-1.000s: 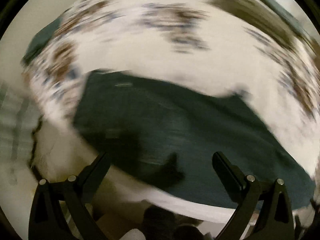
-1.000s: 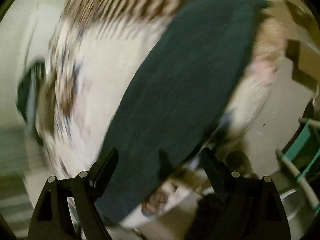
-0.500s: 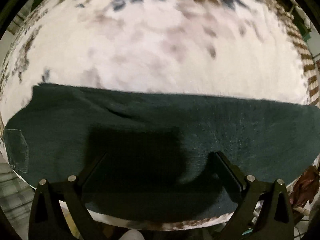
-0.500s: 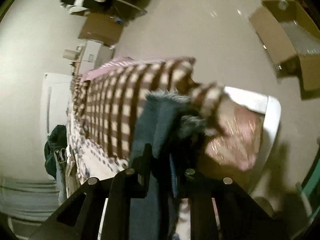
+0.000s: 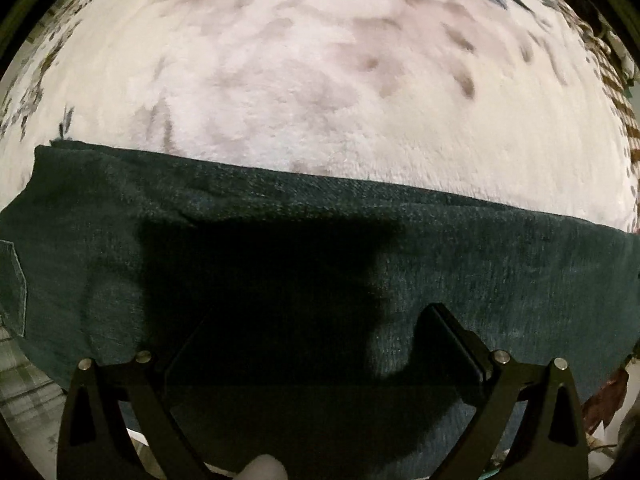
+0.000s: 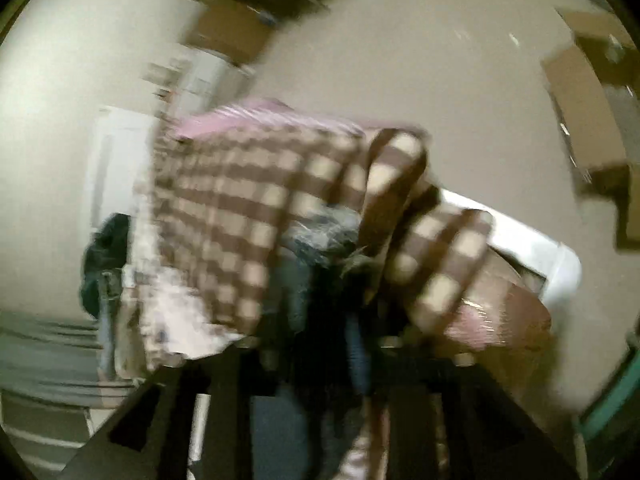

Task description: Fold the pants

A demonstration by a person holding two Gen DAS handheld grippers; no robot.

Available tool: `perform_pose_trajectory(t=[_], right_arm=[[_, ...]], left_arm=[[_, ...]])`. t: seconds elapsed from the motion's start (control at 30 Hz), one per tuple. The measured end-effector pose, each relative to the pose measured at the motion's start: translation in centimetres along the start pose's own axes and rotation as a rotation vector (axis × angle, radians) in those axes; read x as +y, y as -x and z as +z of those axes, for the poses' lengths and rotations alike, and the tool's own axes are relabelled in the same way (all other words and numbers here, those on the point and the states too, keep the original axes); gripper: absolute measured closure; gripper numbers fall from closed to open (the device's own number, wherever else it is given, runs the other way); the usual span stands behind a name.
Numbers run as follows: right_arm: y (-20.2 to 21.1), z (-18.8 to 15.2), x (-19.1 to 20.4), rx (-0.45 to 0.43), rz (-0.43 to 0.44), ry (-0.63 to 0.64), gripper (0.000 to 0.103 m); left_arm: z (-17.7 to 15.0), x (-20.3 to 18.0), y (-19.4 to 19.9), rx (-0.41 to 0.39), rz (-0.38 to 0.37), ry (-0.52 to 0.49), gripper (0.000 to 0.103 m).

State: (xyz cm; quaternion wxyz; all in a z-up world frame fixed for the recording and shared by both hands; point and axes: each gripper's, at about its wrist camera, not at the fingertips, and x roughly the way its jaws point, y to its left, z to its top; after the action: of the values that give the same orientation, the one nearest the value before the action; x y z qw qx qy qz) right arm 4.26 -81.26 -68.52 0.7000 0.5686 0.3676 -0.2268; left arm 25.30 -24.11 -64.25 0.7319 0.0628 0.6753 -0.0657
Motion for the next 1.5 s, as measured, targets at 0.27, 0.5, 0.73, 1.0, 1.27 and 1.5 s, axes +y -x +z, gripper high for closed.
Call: perform_pose_trajectory(t=[0.27, 0.5, 0.73, 1.0, 1.27, 1.5], right_arm=[[0.4, -0.7, 0.4, -0.001, 0.147, 0.027, 0.058], [-1.2, -1.6, 1.1, -0.008, 0.003, 0.092, 0.083], [3.8, -5.3, 5.0, -0.098, 0.021, 0.242, 0.088], [4.5, -6.0, 3.4, -0.081, -0.027, 0.209, 0.087], [2.8, -4.2, 6.1, -0.139, -0.037, 0.306, 0.085], [-2.6, -2.5, 4.7, 0.010, -0.142, 0.218, 0.053]], left_arm=[[-1.7, -0.2, 0.1, -0.054, -0.004, 0.005, 0.000], [-2.3, -0.3, 0.3, -0.053, -0.004, 0.013, 0.000], [-1.7, -0.3, 0.3, -0.039, 0.000, 0.013, 0.000], [-0.3, -0.2, 0.4, -0.019, 0.000, 0.012, 0.000], [0.0, -0.2, 0.2, -0.024, 0.001, 0.011, 0.000], [-0.2, -0.3, 0.0, -0.024, 0.000, 0.015, 0.000]])
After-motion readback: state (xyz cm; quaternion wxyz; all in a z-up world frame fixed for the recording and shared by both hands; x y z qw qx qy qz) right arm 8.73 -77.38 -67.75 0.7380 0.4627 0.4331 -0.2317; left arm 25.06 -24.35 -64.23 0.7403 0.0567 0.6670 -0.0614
